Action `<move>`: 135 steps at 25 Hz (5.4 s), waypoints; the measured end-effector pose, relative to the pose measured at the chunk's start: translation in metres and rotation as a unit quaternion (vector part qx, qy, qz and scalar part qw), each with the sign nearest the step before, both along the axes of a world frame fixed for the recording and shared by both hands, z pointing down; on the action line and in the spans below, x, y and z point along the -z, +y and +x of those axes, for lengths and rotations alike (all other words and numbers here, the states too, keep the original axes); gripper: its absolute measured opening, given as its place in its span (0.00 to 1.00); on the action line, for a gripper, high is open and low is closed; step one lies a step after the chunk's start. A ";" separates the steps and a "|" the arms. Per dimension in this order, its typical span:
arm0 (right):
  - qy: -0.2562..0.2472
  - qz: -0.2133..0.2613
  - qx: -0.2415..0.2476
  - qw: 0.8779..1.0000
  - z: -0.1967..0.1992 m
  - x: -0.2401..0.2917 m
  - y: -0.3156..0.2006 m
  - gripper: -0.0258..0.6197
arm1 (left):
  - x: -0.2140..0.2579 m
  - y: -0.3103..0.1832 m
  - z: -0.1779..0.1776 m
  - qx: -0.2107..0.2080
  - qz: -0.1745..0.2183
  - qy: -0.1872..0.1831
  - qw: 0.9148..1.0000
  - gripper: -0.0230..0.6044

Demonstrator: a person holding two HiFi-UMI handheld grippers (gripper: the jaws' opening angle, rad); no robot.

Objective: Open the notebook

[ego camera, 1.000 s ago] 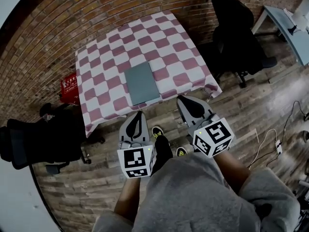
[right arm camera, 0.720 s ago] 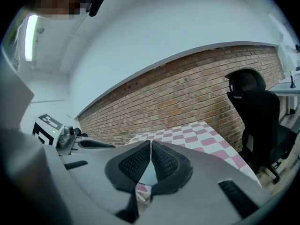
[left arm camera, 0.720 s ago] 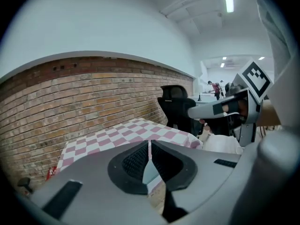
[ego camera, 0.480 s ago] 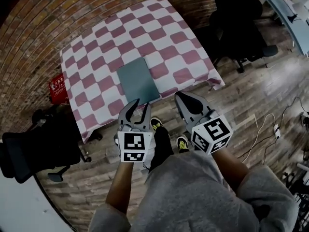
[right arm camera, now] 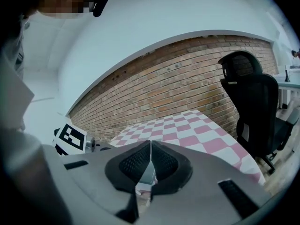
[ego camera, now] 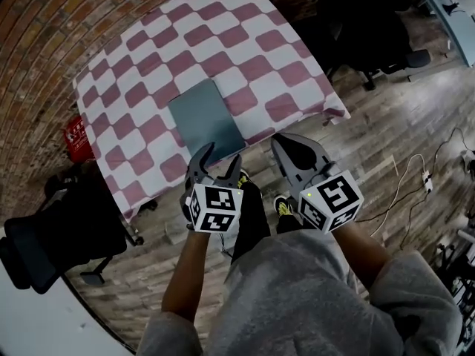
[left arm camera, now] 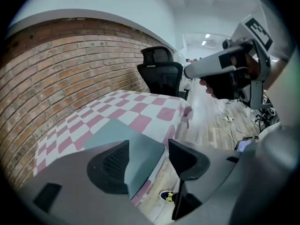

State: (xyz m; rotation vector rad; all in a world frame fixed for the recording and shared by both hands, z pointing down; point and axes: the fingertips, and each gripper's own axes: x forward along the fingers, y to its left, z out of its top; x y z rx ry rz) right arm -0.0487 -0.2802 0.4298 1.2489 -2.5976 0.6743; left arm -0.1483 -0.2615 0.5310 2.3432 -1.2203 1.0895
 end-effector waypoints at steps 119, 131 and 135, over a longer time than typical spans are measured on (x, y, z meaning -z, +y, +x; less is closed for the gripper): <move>0.026 0.001 0.080 0.996 -0.057 -0.017 0.013 0.08 | -0.043 0.046 -0.274 0.452 0.013 0.021 0.892 0.19; 0.036 -0.001 0.081 0.996 -0.057 -0.019 0.023 0.08 | -0.050 0.073 -0.297 0.467 0.014 0.032 0.884 0.66; 0.031 0.008 0.074 0.997 -0.058 -0.012 0.024 0.08 | -0.030 0.069 -0.265 0.426 0.032 0.044 0.903 0.66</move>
